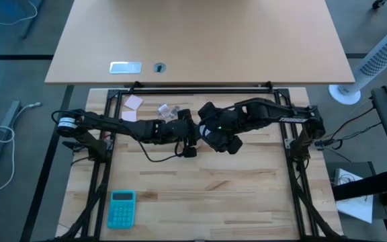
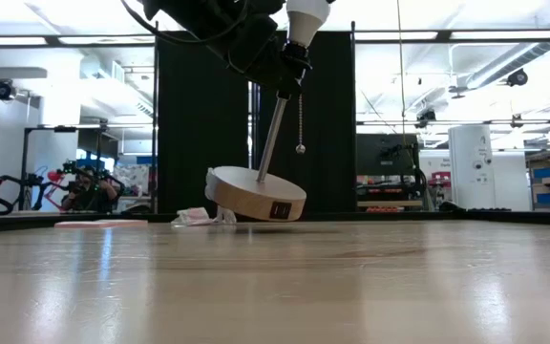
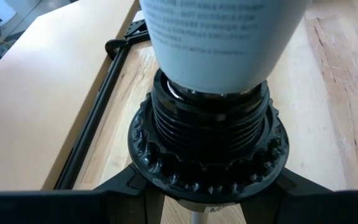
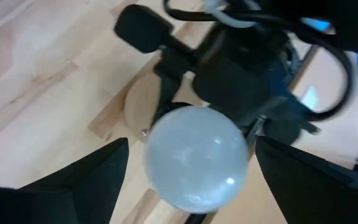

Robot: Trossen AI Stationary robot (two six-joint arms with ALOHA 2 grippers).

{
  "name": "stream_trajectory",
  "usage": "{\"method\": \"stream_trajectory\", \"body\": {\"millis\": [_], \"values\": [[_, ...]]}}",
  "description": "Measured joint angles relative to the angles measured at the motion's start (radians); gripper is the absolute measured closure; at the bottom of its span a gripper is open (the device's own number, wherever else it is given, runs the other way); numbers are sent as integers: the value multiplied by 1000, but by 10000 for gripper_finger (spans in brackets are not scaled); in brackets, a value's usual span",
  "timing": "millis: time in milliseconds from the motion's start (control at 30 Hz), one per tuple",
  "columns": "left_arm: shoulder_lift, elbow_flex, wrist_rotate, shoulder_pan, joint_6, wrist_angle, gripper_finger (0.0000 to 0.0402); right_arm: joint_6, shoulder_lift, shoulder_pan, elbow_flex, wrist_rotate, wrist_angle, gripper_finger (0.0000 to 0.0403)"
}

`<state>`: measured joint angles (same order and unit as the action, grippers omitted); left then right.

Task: Screw lightbulb
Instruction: Insert the lightbulb into the lamp

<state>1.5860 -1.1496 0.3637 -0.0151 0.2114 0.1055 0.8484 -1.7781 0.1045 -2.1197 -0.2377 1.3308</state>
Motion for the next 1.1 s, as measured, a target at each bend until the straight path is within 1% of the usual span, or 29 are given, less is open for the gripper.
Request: {"method": "stream_trajectory", "body": {"millis": [167, 433, 533, 633, 800, 1100], "values": [[0, 0, 0, 0, 10, 0, 256, -15, -14, -1, 1, 0, -3, 66], [0, 0, 0, 0, 12, 0, 256, -55, -17, -7, 1, -17, 0, 130], [0, 0, 0, 0, 15, 0, 256, -80, -17, -7, 1, -23, 0, 147], [0, 0, 0, 0, 16, -2, 256, -153, -17, -7, 1, -24, -2, 153], [0, 0, 0, 0, 17, -7, 256, -292, -17, -7, 1, -27, -4, 151], [0, 1, -4, 0, 17, -11, 256, -607, -17, -7, 1, -31, -7, 154]]}}
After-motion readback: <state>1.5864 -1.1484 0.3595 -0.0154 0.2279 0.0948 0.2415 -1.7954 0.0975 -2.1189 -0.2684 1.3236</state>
